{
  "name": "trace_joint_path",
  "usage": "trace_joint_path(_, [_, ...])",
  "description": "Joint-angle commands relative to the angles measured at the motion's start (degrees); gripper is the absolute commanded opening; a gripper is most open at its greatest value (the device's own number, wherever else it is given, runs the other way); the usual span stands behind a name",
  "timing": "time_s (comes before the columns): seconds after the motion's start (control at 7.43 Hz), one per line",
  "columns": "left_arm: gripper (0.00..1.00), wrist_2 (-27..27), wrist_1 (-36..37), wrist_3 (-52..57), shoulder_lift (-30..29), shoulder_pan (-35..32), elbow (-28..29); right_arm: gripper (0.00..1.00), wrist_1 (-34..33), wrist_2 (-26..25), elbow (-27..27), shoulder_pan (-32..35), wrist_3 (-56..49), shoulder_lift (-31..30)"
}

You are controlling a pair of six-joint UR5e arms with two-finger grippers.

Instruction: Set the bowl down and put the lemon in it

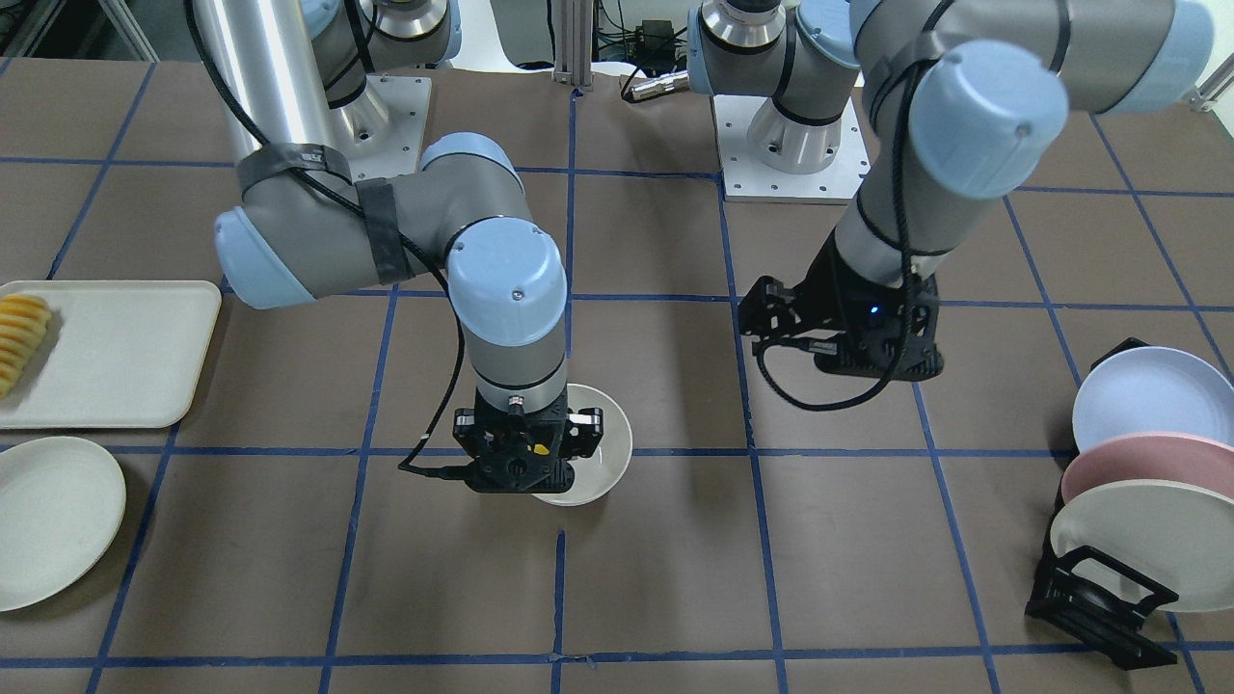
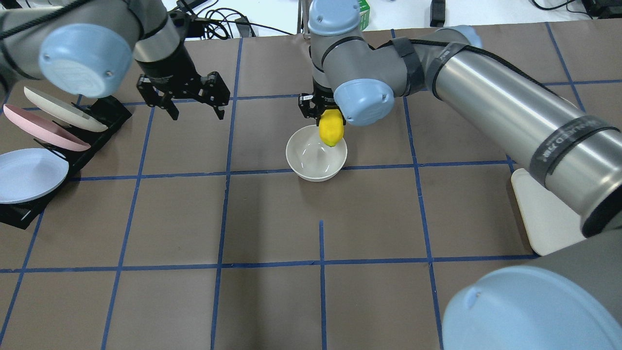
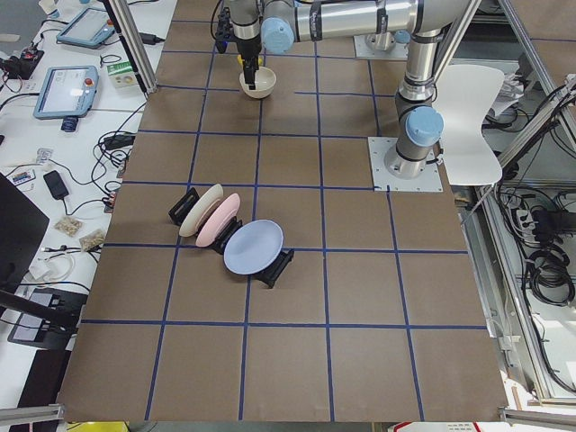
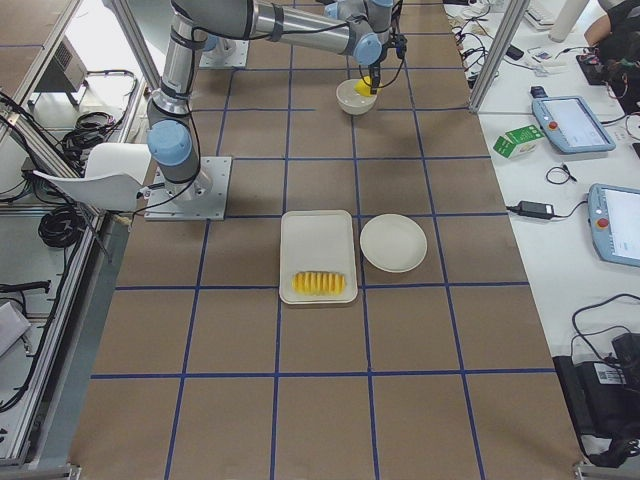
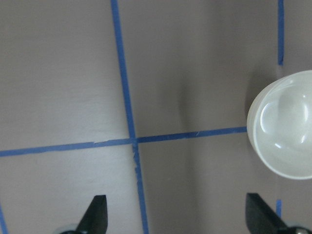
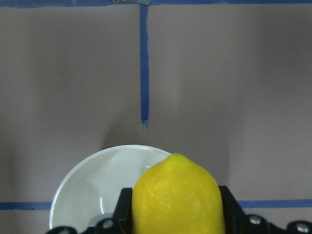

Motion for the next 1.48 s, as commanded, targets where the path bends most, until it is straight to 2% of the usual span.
trace_joint_path(0.0, [1.00, 2.2, -6.7, 0.7, 7.0, 1.0, 1.6, 0.48, -2.5, 0.4, 0.3, 1.7, 0.8, 3.5])
trace_joint_path(0.13, [1.00, 2.5, -6.7, 0.6, 7.5, 0.9, 0.8, 0.48, -2.0, 0.0, 0.3, 2.0, 0.7, 3.7])
trace_joint_path(0.27, [1.00, 2.6, -6.7, 0.6, 7.1, 1.1, 0.6, 0.61, -2.0, 0.4, 0.5, 2.1, 0.8, 4.0])
trace_joint_path(0.54, [1.00, 2.4, -6.4, 0.7, 7.3, 1.4, 0.7, 1.00, -2.4, 0.0, 1.8, 2.4, 0.0, 4.4])
trace_joint_path(0.81, [1.00, 2.3, -6.4, 0.7, 7.9, 1.4, 0.7, 1.00, -1.9, 0.2, 0.5, 1.8, -0.5, 3.2])
trace_joint_path(0.94, [1.00, 2.5, -6.6, 0.7, 8.0, 1.3, 0.6, 1.00, -0.8, -0.2, 0.1, 1.0, -0.8, -0.3])
trace_joint_path(1.35, [1.00, 2.3, -6.3, 0.7, 8.0, 1.4, 0.8, 1.00, 15.9, -0.4, -0.6, -5.0, -4.5, -15.8])
